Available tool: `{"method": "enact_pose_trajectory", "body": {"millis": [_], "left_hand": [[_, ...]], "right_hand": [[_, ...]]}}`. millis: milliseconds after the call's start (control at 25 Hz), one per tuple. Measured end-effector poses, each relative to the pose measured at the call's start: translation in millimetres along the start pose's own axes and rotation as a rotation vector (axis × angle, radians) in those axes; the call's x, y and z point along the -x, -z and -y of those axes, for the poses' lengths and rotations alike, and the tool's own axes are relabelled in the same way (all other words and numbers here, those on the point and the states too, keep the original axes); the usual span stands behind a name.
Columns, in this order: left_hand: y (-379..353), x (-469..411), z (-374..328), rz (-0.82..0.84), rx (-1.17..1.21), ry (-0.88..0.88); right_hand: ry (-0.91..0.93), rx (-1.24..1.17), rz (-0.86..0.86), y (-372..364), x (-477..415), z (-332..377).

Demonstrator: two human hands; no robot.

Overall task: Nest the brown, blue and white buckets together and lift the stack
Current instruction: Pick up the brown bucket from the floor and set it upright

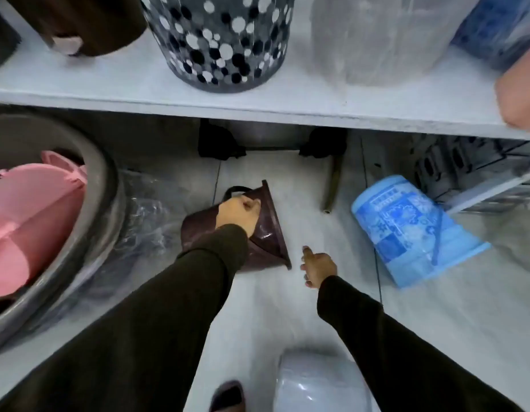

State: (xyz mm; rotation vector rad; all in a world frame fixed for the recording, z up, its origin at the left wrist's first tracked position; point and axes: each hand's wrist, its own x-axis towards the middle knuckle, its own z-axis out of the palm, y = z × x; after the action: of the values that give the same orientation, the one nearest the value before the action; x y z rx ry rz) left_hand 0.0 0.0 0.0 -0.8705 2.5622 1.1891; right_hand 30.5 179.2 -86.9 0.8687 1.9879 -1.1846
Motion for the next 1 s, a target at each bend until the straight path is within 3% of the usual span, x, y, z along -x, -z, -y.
{"method": "enact_pose_trajectory", "body": {"millis": [160, 280, 400, 600, 720, 840, 1000], "left_hand": [[-61.2, -45.9, -2.4, 0.077, -0.052, 0.067], [-89.2, -60.1, 12.0, 0.132, -0.180, 0.131], [-88.7, -56.2, 25.4, 0.100, -0.050, 0.125], [-46.0, 1.8, 62.6, -0.067, 0.343, 0.109], [-21.3, 19.9, 115.4, -0.137, 0.474, 0.351], [-17.0, 37.4, 156.5, -0.061, 0.739, 0.649], [-24.5, 51.7, 176.0, -0.077, 0.868, 0.704]], "right_hand": [[-0.306, -0.482, 0.211, -38.0, -41.1, -19.9], [-0.387, -0.739, 0.255, -53.3, -62.8, -35.9], [-0.398, -0.906, 0.289, -57.8, -57.3, -36.9], [-0.253, -0.971, 0.170, -60.3, -4.7, -31.1], [-0.146, -0.871, 0.089, -66.7, 24.4, -25.2], [-0.057, -0.725, -0.010, -77.9, 43.6, -32.3], [-0.059, -0.622, -0.052, -87.6, 46.1, -53.7]]}}
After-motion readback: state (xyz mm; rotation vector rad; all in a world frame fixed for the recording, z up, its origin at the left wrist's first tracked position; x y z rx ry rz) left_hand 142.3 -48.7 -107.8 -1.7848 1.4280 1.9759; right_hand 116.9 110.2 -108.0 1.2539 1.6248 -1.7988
